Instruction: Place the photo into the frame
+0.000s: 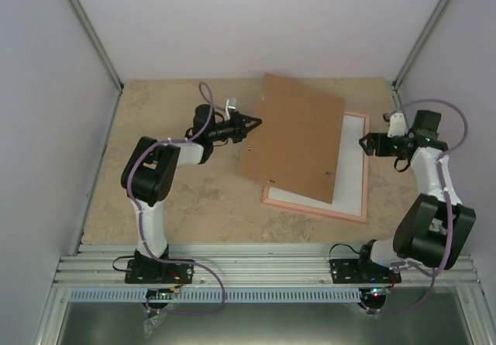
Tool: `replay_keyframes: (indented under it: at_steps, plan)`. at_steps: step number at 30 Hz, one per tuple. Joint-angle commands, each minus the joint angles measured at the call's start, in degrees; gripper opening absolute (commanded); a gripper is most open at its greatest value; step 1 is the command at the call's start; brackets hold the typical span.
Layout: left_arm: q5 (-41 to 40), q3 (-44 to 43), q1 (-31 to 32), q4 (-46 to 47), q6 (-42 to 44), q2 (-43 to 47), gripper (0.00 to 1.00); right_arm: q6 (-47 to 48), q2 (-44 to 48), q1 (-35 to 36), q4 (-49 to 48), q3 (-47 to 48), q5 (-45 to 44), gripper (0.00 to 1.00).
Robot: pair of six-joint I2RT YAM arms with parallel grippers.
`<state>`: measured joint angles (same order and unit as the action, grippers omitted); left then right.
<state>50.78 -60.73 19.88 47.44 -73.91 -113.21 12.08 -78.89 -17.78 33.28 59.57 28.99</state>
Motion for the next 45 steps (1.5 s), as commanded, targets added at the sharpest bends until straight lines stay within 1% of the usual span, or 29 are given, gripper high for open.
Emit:
replay_keyframes:
  at_steps: [1,3,6,13,17,22,25,28,30,31,32,33,35,36,37,39,41,42,43,45]
  plan:
    - [-4.43,-2.35,3.13,8.5,-3.31,-4.31,0.0,-9.17,-4.84,-4.76,-0.73,-2.55,2.18,0.81]
    - [-5.15,-2.81,4.36,9.55,-3.87,-6.65,0.0,-11.63,-6.95,-7.31,-2.6,-4.01,2.65,0.77]
    - [-5.8,-4.13,5.84,10.16,-3.73,-9.59,0.0,-14.11,-9.53,-9.06,-5.57,-5.52,3.96,0.73]
    - [-9.28,-7.12,8.07,7.25,-1.73,-14.17,0.0,-17.86,-16.64,-12.44,-11.54,-9.66,5.64,0.67]
    - [-12.57,-7.37,8.65,4.26,1.71,-14.67,0.0,-18.29,-19.28,-12.63,-12.8,-9.97,7.13,0.62]
    - [-16.38,-7.45,10.35,3.79,3.7,-15.54,0.0,-18.3,-21.44,-12.63,-13.45,-9.85,8.98,0.52]
    - [-17.0,-8.17,12.39,3.19,4.93,-15.99,0.0,-18.31,-22.44,-12.63,-13.81,-9.7,9.68,0.5]
    - [-18.2,-9.65,14.51,-0.47,7.67,-15.7,0.0,-18.84,-23.0,-12.59,-14.26,-9.81,10.53,0.49]
    - [-19.26,-9.99,15.34,-2.74,8.84,-15.16,0.16,-18.86,-23.34,-12.54,-14.26,-9.73,11.19,0.49]
    - [-19.83,-10.28,15.63,-4.5,9.63,-14.71,0.27,-18.85,-23.47,-12.54,-14.22,-9.59,11.42,0.48]
    - [-20.3,-10.82,15.85,-6.76,11.66,-14.11,0.45,-18.87,-23.77,-12.54,-14.21,-9.49,11.7,0.48]
    - [-21.12,-11.61,16.08,-10.19,14.38,-13.27,0.57,-18.89,-23.95,-12.54,-14.14,-9.28,12.05,0.47]
    - [-23.9,-12.91,16.33,-18.13,20.57,-10.81,0.65,-18.63,-24.38,-12.54,-13.81,-8.72,12.63,0.47]
    - [-25.64,-13.27,16.45,-21.63,23.82,-9.4,0.7,-18.26,-24.57,-12.54,-13.5,-8.37,12.97,0.47]
    - [-27.12,-13.96,16.71,-25.32,27.39,-8.1,0.78,-17.7,-24.9,-12.54,-13.12,-7.81,13.24,0.47]
    - [-31.69,-16.94,17.37,-36.08,36.07,-6.28,0.88,-16.38,-25.72,-12.54,-12.17,-6.26,13.41,0.48]
    - [-36.08,-18.98,17.47,-45.64,42.35,-4.77,0.93,-14.33,-26.86,-12.5,-10.54,-4.01,13.47,0.5]
    - [-37.92,-19.17,17.4,-48.46,44.68,-3.78,0.97,-12.95,-27.83,-12.39,-9.21,-2.59,13.16,0.52]
    - [-38.67,-18.98,17.16,-50.56,47.12,-2.8,0.99,-11.7,-28.71,-12.29,-7.98,-1.25,12.74,0.53]
    - [-38.86,-17.33,16.04,-52.92,49.75,-0.57,0.99,-9.31,-30.39,-11.98,-6.36,0.7,12.16,0.57]
